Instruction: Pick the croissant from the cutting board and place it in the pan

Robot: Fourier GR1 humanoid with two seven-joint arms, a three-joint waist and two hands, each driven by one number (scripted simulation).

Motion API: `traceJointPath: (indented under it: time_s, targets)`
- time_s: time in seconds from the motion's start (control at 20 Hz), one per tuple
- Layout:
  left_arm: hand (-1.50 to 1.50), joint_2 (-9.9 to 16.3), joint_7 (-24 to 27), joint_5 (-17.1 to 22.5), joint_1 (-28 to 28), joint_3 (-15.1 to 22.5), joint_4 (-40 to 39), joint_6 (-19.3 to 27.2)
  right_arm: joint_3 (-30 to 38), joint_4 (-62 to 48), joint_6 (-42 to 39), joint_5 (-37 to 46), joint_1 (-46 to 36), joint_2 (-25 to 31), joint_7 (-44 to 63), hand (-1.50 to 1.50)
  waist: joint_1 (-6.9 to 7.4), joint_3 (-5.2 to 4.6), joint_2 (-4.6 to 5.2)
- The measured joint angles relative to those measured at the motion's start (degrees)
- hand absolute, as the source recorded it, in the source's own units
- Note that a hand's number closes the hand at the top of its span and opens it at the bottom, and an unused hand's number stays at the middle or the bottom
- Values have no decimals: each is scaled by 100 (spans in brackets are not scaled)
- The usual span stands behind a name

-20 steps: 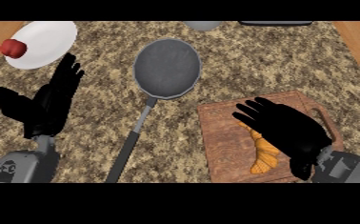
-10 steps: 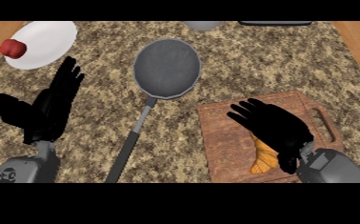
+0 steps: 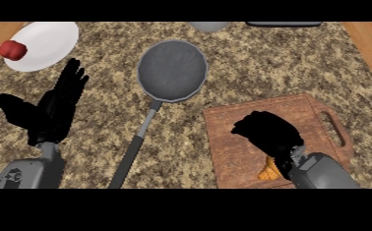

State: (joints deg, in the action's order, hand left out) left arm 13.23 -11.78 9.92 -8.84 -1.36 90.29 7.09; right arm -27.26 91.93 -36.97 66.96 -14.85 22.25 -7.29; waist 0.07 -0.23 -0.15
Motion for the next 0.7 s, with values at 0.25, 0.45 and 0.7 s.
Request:
traceJointPath:
  time_s: [0.25, 0.45, 0.7]
  targets:
    - [0, -21, -110, -26, -64, -67, 62, -33, 26, -326, 479, 135, -58, -7, -556, 150, -1, -29, -29]
    - [0, -42, -159, -51, -10, -106, 160, -74, 120, -446, 615, 199, -65, -102, -763, 150, -6, -37, -37]
    - [0, -69, -354, -129, -38, -135, 269, -33, 340, -381, 637, 147, -16, -183, -965, 150, -12, -23, -26]
